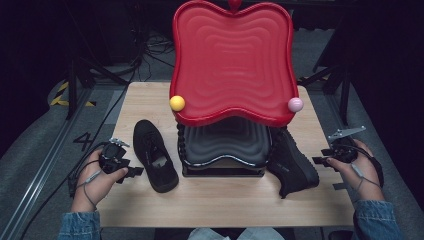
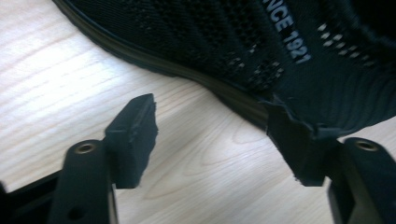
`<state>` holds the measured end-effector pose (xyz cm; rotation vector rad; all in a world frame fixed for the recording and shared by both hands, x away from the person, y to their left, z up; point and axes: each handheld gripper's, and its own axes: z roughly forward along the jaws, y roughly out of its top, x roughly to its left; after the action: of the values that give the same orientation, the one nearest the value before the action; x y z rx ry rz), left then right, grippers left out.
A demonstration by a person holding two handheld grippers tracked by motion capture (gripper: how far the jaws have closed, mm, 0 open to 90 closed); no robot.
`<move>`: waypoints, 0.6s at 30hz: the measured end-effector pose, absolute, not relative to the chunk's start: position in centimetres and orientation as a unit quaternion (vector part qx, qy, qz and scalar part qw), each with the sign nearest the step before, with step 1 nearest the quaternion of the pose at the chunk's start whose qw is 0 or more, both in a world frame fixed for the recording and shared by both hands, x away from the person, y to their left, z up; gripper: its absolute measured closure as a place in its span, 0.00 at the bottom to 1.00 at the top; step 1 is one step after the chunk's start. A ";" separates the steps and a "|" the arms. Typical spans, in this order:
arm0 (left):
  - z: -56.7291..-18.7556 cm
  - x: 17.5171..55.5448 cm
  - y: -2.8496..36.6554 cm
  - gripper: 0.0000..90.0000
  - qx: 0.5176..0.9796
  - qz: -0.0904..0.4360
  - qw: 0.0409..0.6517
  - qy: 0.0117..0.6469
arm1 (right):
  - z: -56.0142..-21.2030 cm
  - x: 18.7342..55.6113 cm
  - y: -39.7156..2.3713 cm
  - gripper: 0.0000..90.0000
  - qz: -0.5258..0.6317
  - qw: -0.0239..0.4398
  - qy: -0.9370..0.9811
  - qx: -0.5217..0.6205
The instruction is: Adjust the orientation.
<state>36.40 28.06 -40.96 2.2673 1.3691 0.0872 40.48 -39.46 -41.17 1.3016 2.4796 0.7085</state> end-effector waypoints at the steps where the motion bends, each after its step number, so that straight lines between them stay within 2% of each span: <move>1: -40.9 36.4 28.0 0.40 0.829 0.031 0.246 0.500 | -41.2 40.5 -39.5 0.50 0.243 0.126 0.852 0.447; 11: -39.6 36.0 27.8 0.45 0.836 0.034 0.266 0.479 | -41.2 40.4 -39.5 0.49 0.247 0.127 0.851 0.445; 13: -39.0 35.8 27.7 0.43 0.840 0.076 0.281 0.459 | -41.5 40.4 -39.4 0.48 0.254 0.106 0.849 0.450; 16: -38.5 35.6 27.5 0.46 0.839 0.073 0.292 0.453 | -41.5 40.4 -39.2 0.48 0.255 0.104 0.848 0.452; 18: -37.4 35.4 27.1 0.46 0.839 0.074 0.277 0.463 | -41.5 40.4 -39.2 0.48 0.255 0.108 0.849 0.450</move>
<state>35.36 27.09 -37.41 2.2522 1.2433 0.1980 40.39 -39.16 -41.49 1.3252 2.4973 0.7495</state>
